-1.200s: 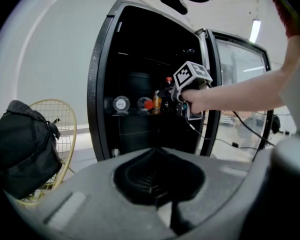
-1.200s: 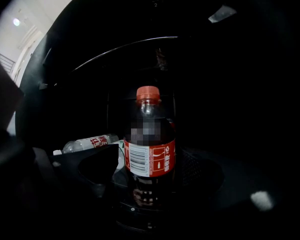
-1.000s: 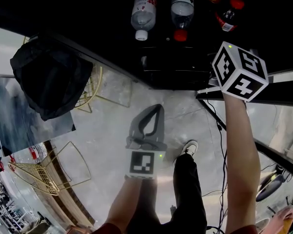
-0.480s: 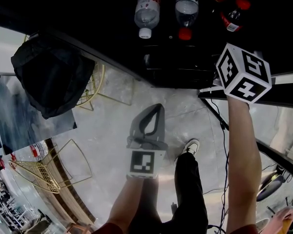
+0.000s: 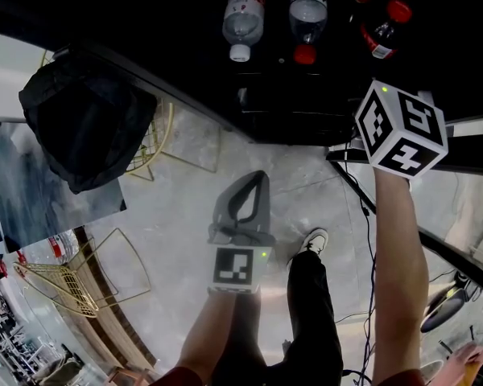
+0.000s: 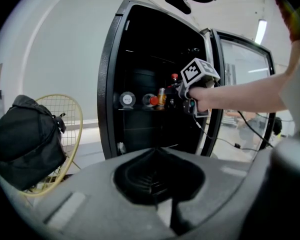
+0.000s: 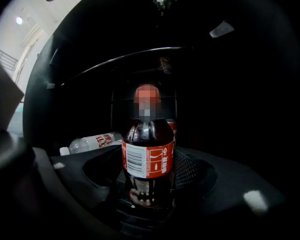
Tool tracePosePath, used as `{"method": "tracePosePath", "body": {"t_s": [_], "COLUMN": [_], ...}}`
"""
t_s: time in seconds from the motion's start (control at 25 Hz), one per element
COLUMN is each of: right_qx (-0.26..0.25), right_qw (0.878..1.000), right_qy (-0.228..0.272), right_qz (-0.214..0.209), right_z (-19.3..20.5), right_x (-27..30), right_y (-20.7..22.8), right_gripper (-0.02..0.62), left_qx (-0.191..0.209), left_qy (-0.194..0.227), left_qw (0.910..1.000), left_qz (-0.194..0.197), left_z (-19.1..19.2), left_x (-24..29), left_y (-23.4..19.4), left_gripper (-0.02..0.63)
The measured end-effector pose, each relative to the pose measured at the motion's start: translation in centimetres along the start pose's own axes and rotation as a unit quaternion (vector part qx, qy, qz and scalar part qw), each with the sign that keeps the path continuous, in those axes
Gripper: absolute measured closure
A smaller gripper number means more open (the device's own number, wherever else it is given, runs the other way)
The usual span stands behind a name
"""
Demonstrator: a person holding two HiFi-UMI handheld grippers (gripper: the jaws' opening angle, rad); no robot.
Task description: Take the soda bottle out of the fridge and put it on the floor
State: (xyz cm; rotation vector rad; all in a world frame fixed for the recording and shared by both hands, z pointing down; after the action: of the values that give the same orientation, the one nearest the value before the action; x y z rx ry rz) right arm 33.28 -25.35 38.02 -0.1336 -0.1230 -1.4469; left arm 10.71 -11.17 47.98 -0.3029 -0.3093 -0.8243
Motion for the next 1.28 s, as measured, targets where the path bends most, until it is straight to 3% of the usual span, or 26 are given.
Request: {"method": "tracePosePath", "body": {"t_s": [0.72, 1.0, 1.28], "right_qx": [0.002, -0.007, -0.007], "right_qw": [1.0, 0.999, 0.998], "right_qy": [-0.002, 0.027, 0.007], "right_qz": [-0.018, -0.044, -0.056], "right_z": [0.3, -0.6, 1.5], "right_x": [-3.8, -8.3, -13.2], "right_y": [-1.2, -3.0, -4.5], "right_gripper": [0.296, 0.296, 0.296], "left_qx": [-0.006, -0.007, -0.001], "left_qy": [0.003, 0.009, 0.022], "left_qw": [0.9999, 0.9996, 0.999], "left_qz": [-0.012, -0.027, -0.039], "left_z": [0.5, -0.1, -1.4], "left_x": [-0.9, -1.2, -1.7], "left_y": [0.2, -0.5, -1.0], "left_gripper": [0.606, 0.606, 0.606]}}
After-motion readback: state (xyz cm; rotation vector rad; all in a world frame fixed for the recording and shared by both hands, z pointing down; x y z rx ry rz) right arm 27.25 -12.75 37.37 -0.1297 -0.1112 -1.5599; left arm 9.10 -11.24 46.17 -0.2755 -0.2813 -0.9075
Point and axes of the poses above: the fingertips, and each gripper's own axes: x forward along the fingers, y to its right, z out of its underside, the point moved 1 cm from there along -x, backward along the fingers, and after that the axes turned 4 degrees about -x, right-handed, at the moved point
